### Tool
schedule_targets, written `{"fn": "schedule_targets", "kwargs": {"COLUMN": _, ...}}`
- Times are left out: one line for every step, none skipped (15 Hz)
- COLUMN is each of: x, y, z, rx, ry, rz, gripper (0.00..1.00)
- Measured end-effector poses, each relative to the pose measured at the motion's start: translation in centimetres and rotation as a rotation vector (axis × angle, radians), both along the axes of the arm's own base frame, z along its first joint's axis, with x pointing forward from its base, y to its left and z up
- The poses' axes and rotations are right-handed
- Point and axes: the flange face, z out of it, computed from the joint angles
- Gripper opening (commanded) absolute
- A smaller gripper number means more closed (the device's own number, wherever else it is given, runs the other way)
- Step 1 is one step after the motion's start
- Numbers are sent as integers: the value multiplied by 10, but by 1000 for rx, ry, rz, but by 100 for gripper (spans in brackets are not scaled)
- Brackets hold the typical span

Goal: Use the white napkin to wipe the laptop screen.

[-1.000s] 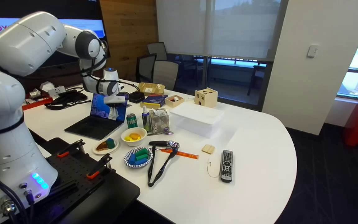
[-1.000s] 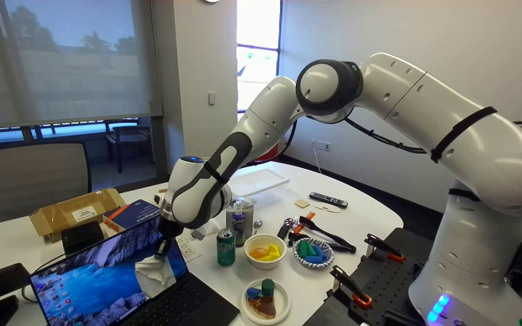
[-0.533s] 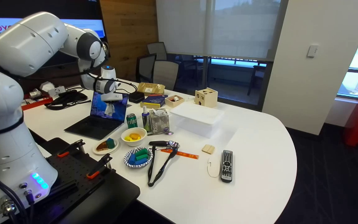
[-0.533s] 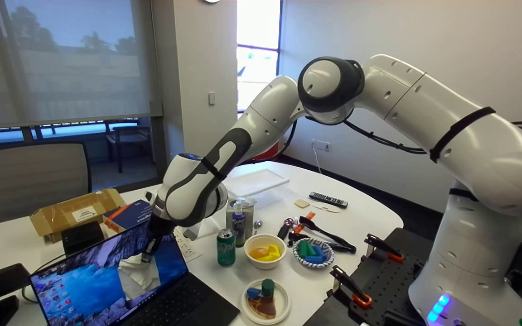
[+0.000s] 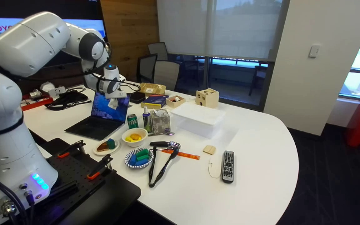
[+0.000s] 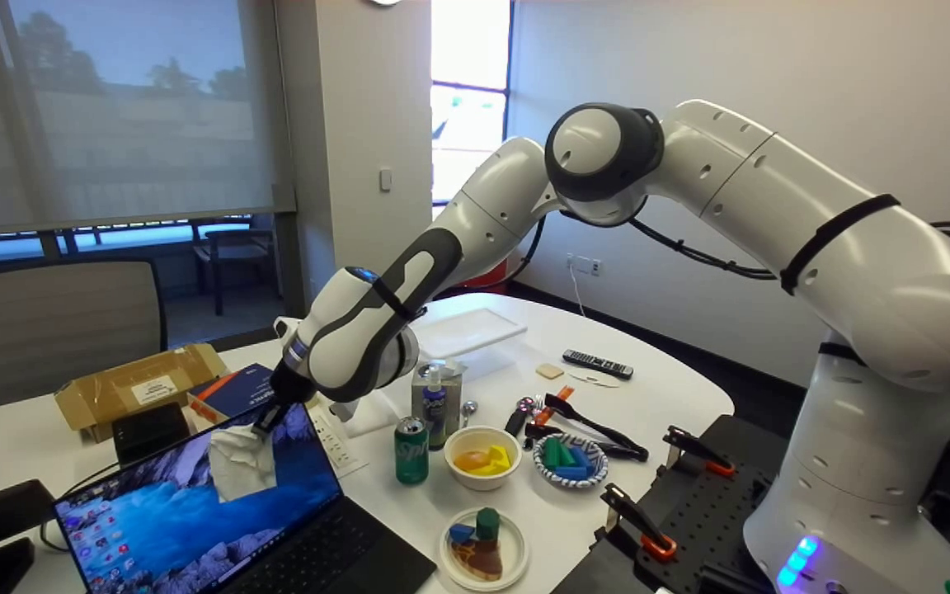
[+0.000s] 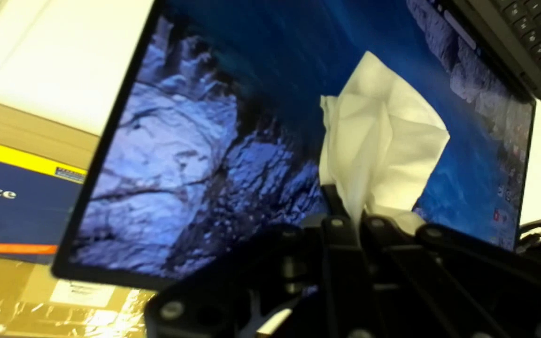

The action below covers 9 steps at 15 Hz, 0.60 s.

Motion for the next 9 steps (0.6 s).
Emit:
{"fn": "schedule_targets", "kwargs": {"x": 2, "y": -3, "z": 2, "rx": 7, "ry": -11, "rz": -11, "gripper": 0}}
{"fn": "schedule_targets", "kwargs": {"x": 4, "y": -6, "z": 4, "rx": 16, "ry": -22, "rz": -25, "gripper": 0}}
{"fn": "schedule_targets", "kwargs": {"x": 6, "y": -10, "z": 5, "rx": 24, "ry": -33, "rz": -40, "gripper": 0}}
{"fn": "schedule_targets", "kwargs": {"x": 9, "y": -15, "z": 7, "rx": 33, "ry": -48, "rz": -59, "gripper": 0}}
{"fn": "schedule_targets", "kwargs": {"x": 11, "y": -21, "z": 8, "rx": 40, "ry": -66, "rz": -82, "gripper": 0}}
{"fn": "schedule_targets", "kwargs": {"x": 14, "y": -29, "z": 8, "rx": 46, "ry": -83, "rz": -109, "gripper": 0}}
{"fn": "schedule_targets", "kwargs": {"x": 17, "y": -38, "z": 8, "rx": 46, "ry": -99, "rz": -137, "gripper": 0}}
{"fn": "schedule_targets", "kwargs": {"x": 19, "y": -49, "z": 8, "rx": 39, "ry": -112, "rz": -165, "gripper": 0}}
{"fn": "schedule_targets", "kwargs": {"x": 22, "y": -59, "z": 6, "rx": 26, "ry": -119, "rz": -190, "gripper": 0}}
